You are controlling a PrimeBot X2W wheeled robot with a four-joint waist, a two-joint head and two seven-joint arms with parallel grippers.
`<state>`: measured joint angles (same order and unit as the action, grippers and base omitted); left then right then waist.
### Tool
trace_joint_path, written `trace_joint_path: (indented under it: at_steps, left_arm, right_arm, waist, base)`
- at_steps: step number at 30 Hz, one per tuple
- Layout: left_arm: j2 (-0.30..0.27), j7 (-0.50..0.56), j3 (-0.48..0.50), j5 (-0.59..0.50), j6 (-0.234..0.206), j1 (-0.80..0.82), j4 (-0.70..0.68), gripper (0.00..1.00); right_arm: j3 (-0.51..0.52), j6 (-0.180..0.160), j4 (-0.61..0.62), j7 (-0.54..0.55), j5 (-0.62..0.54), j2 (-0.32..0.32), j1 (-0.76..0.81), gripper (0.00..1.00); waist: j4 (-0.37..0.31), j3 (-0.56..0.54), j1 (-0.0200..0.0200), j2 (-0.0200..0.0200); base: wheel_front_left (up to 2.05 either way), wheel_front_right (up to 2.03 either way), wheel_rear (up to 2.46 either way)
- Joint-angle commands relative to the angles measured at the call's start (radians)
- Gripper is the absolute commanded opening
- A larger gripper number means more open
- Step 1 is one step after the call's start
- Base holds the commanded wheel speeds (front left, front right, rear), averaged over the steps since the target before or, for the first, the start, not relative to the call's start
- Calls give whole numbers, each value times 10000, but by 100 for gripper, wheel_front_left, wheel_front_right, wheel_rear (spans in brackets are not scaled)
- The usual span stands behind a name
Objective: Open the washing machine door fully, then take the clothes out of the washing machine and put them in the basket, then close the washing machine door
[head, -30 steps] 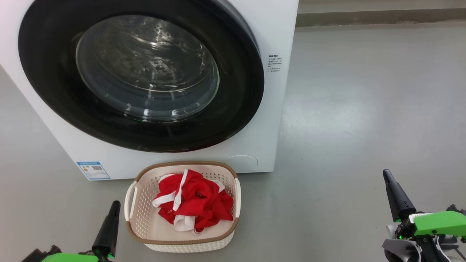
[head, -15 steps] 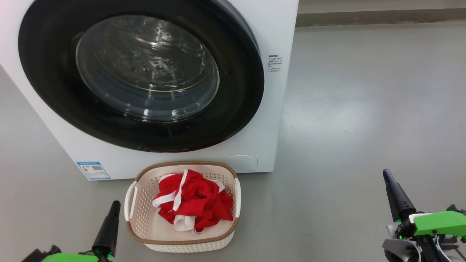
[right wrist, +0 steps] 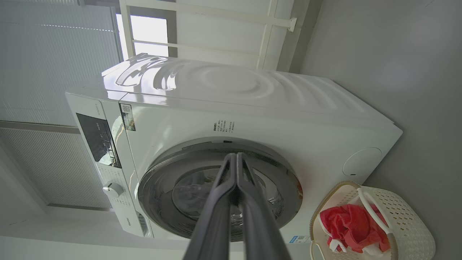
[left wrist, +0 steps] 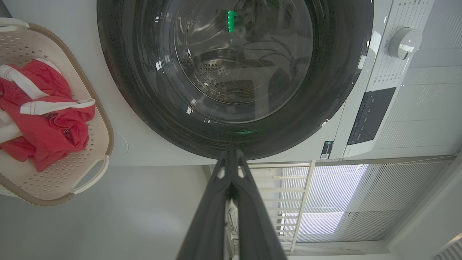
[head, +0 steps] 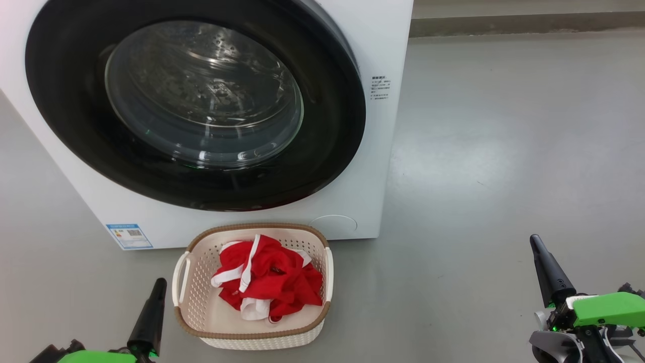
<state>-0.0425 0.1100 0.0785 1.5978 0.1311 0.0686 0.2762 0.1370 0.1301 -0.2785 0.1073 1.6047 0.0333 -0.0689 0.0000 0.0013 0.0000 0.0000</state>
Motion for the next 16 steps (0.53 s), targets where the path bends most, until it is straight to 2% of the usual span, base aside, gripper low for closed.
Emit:
trace_joint_path:
  at_steps: [1,16]
  left_arm:
    - [-78,43,368,96,-4,443,-270,0]
    - [-78,41,366,97,-4,443,-270,0]
  right_arm:
    - [-216,6,298,70,27,170,-439,0]
    - [-218,6,298,68,28,170,-439,0]
  waist:
    - [0,0,0,0]
    - [0,0,0,0]
  base:
    - [0,0,0]
    - [0,0,0]
